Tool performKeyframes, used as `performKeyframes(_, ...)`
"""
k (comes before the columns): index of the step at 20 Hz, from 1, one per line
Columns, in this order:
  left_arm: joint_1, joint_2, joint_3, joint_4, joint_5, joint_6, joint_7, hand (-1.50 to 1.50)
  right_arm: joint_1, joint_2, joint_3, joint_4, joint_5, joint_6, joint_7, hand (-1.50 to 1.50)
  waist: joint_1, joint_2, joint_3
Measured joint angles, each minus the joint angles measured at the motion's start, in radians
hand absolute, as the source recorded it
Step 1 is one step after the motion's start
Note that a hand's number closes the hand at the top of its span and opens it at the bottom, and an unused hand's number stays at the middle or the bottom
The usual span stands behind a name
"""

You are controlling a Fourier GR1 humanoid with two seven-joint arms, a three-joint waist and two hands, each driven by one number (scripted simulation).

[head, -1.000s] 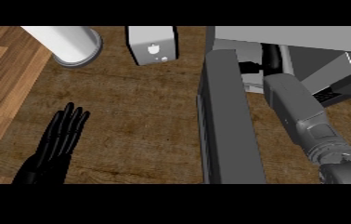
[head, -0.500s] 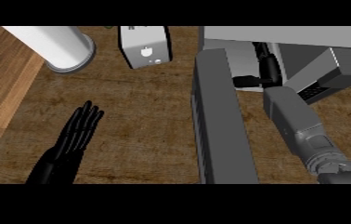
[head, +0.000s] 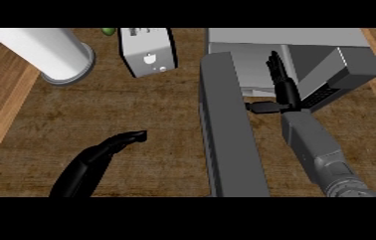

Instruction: Pick up the milk, place it into the microwave and close the microwave

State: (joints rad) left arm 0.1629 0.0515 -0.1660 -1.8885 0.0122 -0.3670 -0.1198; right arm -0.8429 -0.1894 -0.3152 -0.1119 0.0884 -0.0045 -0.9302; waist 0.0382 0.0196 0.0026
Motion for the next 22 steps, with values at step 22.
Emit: performKeyframes(22, -0.27, -0.048, -0.243, 0.488, -0.223, 0.073, -0.063, 1.5, 0.461, -0.024, 0.128, -0.489, -0.021, 0.185, 0.004, -1.5, -0.078, -0.028, -0.004)
